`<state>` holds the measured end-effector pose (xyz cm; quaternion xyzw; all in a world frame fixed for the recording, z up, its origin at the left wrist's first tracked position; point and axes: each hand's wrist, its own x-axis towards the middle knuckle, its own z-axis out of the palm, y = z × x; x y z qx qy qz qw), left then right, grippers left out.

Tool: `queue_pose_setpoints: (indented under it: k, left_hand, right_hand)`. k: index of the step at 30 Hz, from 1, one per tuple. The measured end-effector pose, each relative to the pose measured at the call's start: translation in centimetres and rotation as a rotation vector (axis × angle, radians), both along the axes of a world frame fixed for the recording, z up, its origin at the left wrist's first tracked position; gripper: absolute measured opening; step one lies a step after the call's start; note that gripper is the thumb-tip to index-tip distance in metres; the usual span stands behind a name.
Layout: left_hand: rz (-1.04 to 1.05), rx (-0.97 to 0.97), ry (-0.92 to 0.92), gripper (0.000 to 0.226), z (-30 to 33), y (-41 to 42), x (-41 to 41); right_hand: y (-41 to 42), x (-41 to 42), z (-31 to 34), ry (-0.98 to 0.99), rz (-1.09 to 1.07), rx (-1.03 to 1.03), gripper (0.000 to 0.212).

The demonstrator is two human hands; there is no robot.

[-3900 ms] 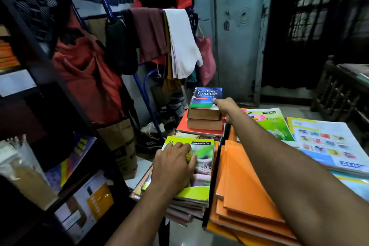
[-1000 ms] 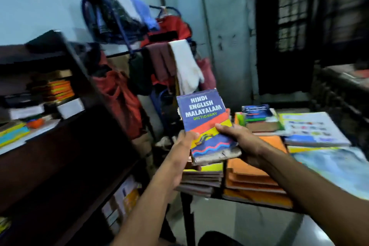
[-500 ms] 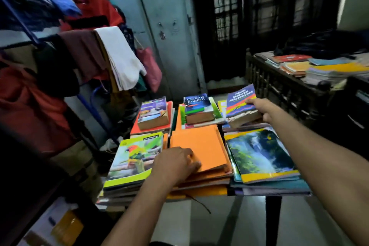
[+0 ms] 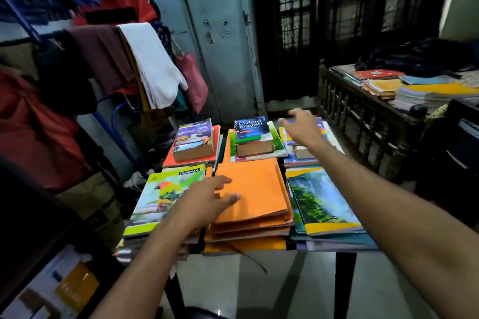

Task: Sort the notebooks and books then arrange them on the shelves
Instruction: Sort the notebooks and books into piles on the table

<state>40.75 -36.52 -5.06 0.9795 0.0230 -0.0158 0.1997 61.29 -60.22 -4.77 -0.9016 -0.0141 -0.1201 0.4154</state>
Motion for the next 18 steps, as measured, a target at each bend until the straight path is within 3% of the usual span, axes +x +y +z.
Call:
queue_pose_setpoints:
  k: [5,10,14,18]
  left_hand:
    - [0.144,-0.273,-0.474,0.022,1.2,3.4,-4.0]
    - [0.339,-0.389,-0.842,0.02,3.0,10.8,-12.7]
    - [0.783,-0.282,-1.016,0.012,1.2,19.5,-25.0]
    - [1.247,0.027,-1.189,0.013,-2.3,25.0,-39.8]
  right_hand:
    - [12.2,-9.3,1.8,-0.122,0.489,0.039,0.031]
    - [25.4,-20.1,3.3,-0.144,0.922,0.173,0.015]
    - [35.2,-28.6,2.6,-0.093,1.215,0.182,0.023]
    - [44.0,-38.8,0.3,0.047,1.509,0.165,0.022]
